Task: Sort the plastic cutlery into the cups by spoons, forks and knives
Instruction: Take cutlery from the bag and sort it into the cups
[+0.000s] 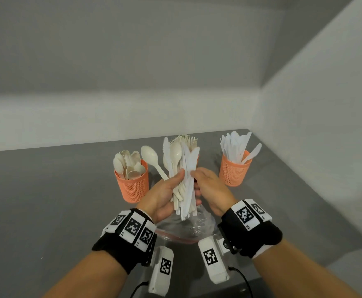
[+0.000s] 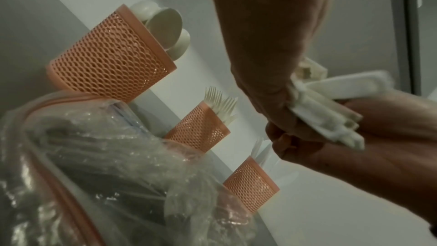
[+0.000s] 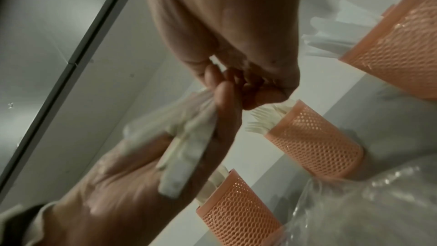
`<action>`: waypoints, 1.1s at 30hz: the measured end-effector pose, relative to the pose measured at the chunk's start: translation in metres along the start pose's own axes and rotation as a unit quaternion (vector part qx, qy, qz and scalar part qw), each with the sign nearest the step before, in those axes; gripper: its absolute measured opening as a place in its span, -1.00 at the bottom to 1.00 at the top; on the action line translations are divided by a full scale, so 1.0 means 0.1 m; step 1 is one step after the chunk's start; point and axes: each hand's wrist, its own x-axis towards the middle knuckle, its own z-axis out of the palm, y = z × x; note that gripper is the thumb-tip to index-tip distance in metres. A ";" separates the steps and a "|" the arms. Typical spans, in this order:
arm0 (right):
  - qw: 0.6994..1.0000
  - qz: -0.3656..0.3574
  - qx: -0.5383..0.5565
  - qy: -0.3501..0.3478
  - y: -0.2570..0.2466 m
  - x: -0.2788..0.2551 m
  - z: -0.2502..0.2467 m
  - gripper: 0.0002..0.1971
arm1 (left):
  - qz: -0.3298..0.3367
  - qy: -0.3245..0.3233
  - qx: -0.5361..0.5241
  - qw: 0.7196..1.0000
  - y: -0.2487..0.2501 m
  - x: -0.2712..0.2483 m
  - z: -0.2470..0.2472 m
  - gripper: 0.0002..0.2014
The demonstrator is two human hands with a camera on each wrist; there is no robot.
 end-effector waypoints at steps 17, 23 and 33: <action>0.999 -0.003 -0.040 0.029 0.03 0.02 -0.07 -0.68 | 0.022 -0.005 0.077 0.997 -0.05 0.12 0.13 -0.72; 0.995 0.002 0.071 0.063 0.09 0.13 -0.26 -0.79 | 0.034 0.036 0.060 0.997 -0.04 0.28 0.11 -0.78; 0.932 -0.185 -0.065 0.306 -0.33 0.65 -1.11 -0.60 | 0.073 0.022 0.089 0.993 0.01 0.49 0.13 -0.81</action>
